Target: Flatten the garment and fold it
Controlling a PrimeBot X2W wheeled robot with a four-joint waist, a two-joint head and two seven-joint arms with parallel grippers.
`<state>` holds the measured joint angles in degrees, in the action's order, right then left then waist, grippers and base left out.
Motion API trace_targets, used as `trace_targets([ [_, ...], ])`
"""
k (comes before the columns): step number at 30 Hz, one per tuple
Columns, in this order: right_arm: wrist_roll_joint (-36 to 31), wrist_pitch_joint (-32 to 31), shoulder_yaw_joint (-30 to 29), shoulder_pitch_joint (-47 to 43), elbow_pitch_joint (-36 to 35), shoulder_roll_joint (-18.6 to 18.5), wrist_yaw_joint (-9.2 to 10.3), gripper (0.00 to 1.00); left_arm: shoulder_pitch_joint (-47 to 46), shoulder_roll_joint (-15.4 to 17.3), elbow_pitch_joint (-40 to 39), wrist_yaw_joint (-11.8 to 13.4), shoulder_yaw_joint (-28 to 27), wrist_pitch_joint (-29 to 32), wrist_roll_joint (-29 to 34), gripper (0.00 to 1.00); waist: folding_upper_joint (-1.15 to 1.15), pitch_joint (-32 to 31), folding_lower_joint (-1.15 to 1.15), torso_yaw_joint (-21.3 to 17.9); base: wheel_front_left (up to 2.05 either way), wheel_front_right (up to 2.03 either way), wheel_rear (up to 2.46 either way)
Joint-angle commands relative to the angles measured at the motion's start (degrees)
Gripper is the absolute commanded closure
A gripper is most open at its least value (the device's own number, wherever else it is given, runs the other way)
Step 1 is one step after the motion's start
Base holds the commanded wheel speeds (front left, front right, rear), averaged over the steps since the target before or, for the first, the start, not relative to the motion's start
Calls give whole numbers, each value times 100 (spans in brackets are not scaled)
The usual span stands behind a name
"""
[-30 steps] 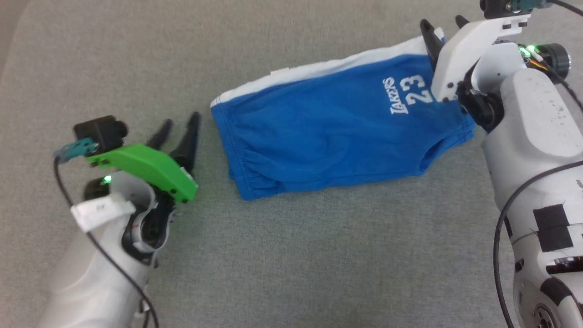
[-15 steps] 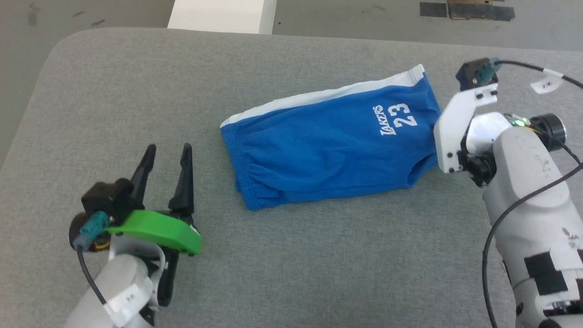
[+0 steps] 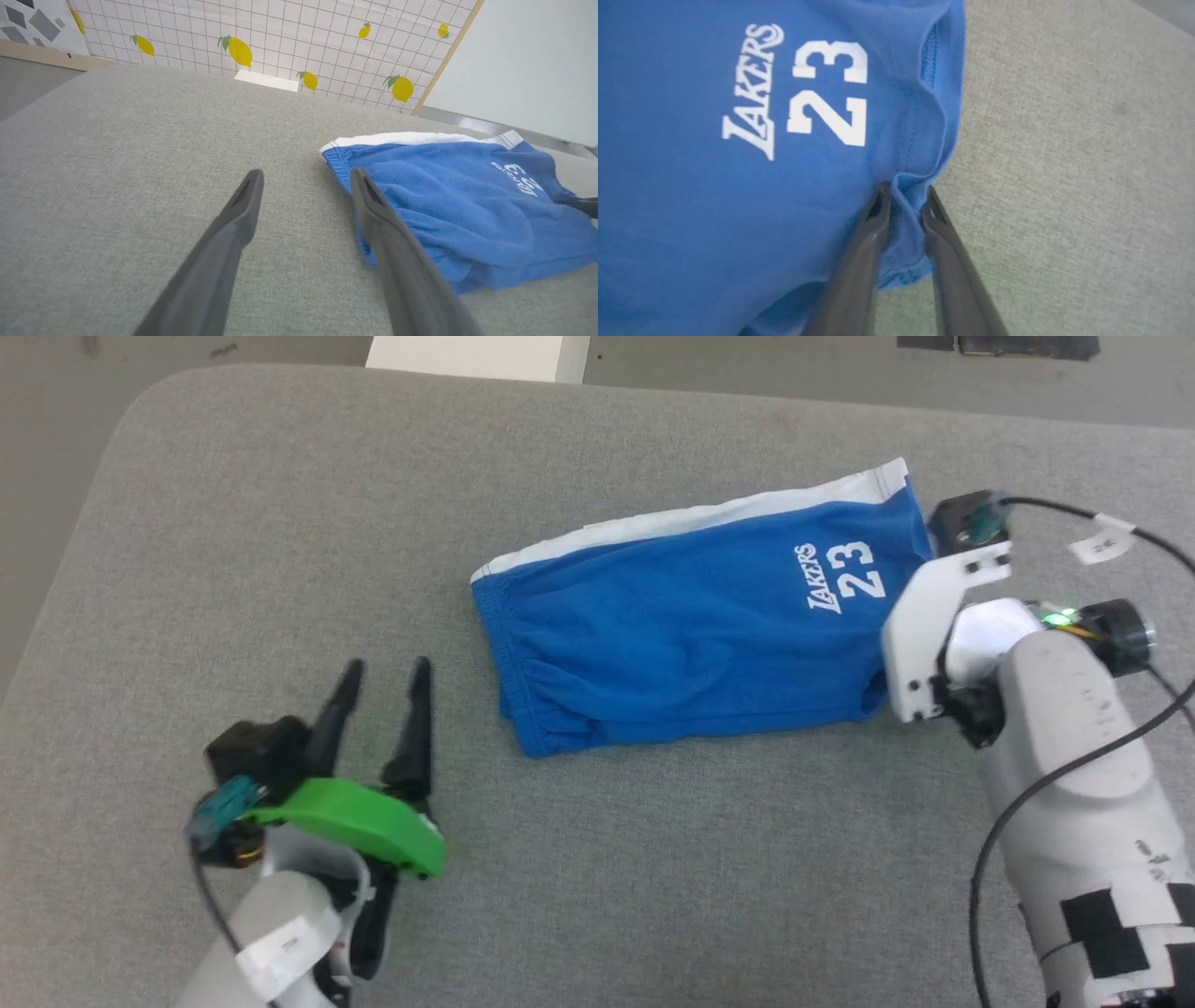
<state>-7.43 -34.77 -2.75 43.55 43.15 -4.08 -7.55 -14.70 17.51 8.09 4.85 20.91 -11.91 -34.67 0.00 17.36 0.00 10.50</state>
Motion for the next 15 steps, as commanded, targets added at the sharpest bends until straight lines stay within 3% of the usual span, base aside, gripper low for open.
trace_targets([
  [1, 125, 29, 50, -256, 9, 4, 6, 100, -101, -86, -90, 59, 210, 818, -203, 0, 0, -90, 0, -48, 0, 0, 0],
  [7, 302, 39, 256, -294, -134, -29, 6, 100, -385, -200, -436, 493, 595, 2439, -428, 0, 0, -132, 0, -174, 0, 0, 0],
  [15, 585, 36, 601, -326, -392, -48, 6, 100, -876, -33, 246, 875, 835, 3435, -227, 0, 0, 3, 0, -427, 0, 0, 0],
])
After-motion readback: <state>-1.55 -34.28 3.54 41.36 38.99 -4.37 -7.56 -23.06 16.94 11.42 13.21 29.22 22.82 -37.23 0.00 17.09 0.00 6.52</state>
